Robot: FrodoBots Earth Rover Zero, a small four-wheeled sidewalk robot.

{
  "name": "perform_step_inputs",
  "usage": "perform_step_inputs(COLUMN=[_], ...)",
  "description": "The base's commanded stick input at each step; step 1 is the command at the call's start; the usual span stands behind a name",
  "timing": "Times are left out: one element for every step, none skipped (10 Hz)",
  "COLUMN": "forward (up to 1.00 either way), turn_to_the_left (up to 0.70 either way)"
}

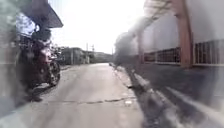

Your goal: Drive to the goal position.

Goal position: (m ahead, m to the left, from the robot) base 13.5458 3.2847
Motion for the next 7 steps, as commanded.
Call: perform_step_inputs(forward=[1.00, 1.00, 1.00, 1.00, 1.00, 1.00, 1.00], turn_to_the_left=[0.00, 0.00, 0.00, 0.00, 0.00, 0.00, 0.00])
